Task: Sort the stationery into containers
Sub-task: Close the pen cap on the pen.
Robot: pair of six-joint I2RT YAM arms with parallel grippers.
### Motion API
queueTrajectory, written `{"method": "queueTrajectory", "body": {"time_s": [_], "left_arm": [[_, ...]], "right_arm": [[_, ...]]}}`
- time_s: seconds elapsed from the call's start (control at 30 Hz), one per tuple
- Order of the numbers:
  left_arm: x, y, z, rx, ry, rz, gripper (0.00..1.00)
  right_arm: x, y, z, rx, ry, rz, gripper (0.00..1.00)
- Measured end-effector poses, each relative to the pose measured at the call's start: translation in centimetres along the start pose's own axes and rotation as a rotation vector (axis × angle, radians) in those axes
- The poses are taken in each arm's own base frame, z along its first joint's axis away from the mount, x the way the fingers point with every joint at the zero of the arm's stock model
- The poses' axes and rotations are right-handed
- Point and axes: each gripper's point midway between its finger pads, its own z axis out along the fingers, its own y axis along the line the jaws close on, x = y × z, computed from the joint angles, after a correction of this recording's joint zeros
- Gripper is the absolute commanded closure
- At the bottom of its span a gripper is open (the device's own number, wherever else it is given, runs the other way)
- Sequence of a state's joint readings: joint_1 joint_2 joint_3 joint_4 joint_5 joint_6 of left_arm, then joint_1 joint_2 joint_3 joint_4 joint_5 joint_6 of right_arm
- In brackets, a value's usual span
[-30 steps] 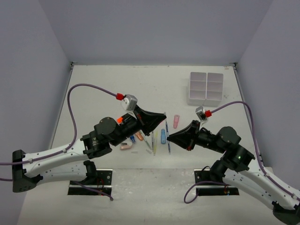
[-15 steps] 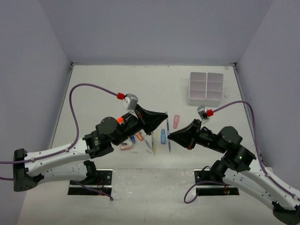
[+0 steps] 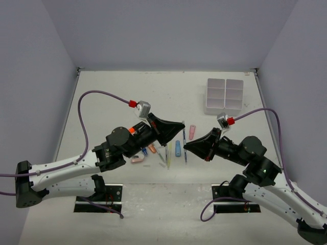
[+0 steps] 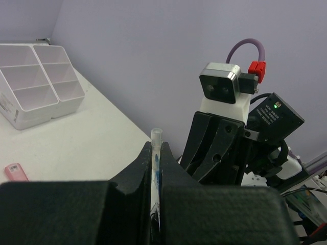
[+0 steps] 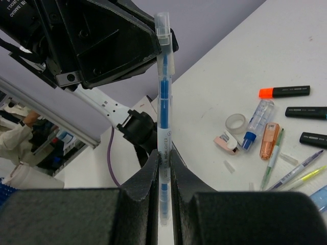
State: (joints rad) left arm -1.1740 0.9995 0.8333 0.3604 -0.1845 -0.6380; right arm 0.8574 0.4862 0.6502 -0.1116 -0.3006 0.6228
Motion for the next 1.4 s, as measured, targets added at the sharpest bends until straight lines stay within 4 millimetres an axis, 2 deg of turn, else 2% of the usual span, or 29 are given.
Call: {"method": "queueTrajectory", "body": {"time_s": [0.3,0.4,0.5,0.6,0.7,0.77,0.8,0.9,0.93,1.07,1.13,1.17,1.2,1.23,1.27,1.37,1.4], "left_arm": [[0.5,0.0,0.4,-0.001,0.01,-0.036,1.0],[0.1,-0.3,0.5,0.007,-0.002,-0.04,0.81],[-0.1,-0.4,0.5,0.008,-0.001,-0.032,0.8],[0.5,-0.2,0.5,-0.005,0.033,-0.026,0.83],[0.5,-0.3,0.5,-0.01,0.044,-0.019,1.0],[0.5,-0.4,0.4,-0.009,0.047,-0.014,1.0],[0.4,-0.4,0.4,-0.009,0.049,-0.013,1.0],[0.3,-0.7,0.3,0.005,0.054,-0.001,1.0],[0.3,-0.9,0.2,0.015,0.056,0.005,1.0],[0.0,-2.0,-0.1,0.076,0.061,0.022,1.0],[-0.2,-2.4,-0.3,0.098,0.059,0.036,1.0],[-0.3,-2.5,-0.3,0.105,0.057,0.047,1.0],[-0.3,-2.5,-0.3,0.106,0.056,0.056,0.94],[-0.4,-2.4,-0.3,0.105,0.054,0.063,0.8],[-0.5,-2.3,-0.3,0.104,0.052,0.07,0.61],[-0.8,-2.5,-0.3,0.108,0.046,0.087,0.37],[-0.9,-2.7,-0.3,0.112,0.046,0.088,0.35]], "right_arm": [[-1.2,-0.6,0.1,0.041,-0.038,-0.066,1.0],[-1.7,-0.4,0.3,0.041,-0.038,-0.078,1.0],[-2.4,0.0,0.8,0.031,-0.04,-0.091,1.0],[-3.0,0.4,1.1,0.02,-0.053,-0.104,1.0],[-3.0,0.3,1.1,0.02,-0.053,-0.11,1.0],[-3.0,0.3,1.1,0.019,-0.054,-0.112,1.0],[-3.0,0.4,1.2,0.017,-0.055,-0.112,0.98],[-3.1,0.6,1.3,0.006,-0.056,-0.115,0.76],[-3.1,0.7,1.4,-0.001,-0.056,-0.116,0.72],[-3.1,1.3,1.9,-0.044,-0.049,-0.126,0.73],[-2.9,1.5,2.3,-0.064,-0.034,-0.124,0.83],[-2.8,1.6,2.6,-0.076,-0.026,-0.125,0.93],[-2.7,1.7,2.9,-0.086,-0.017,-0.125,0.99],[-2.7,1.8,3.1,-0.092,-0.01,-0.122,1.0],[-2.7,1.9,3.2,-0.097,-0.006,-0.121,1.0],[-2.8,2.1,3.3,-0.104,-0.006,-0.126,1.0],[-2.8,2.1,3.3,-0.105,-0.006,-0.129,1.0]]}}
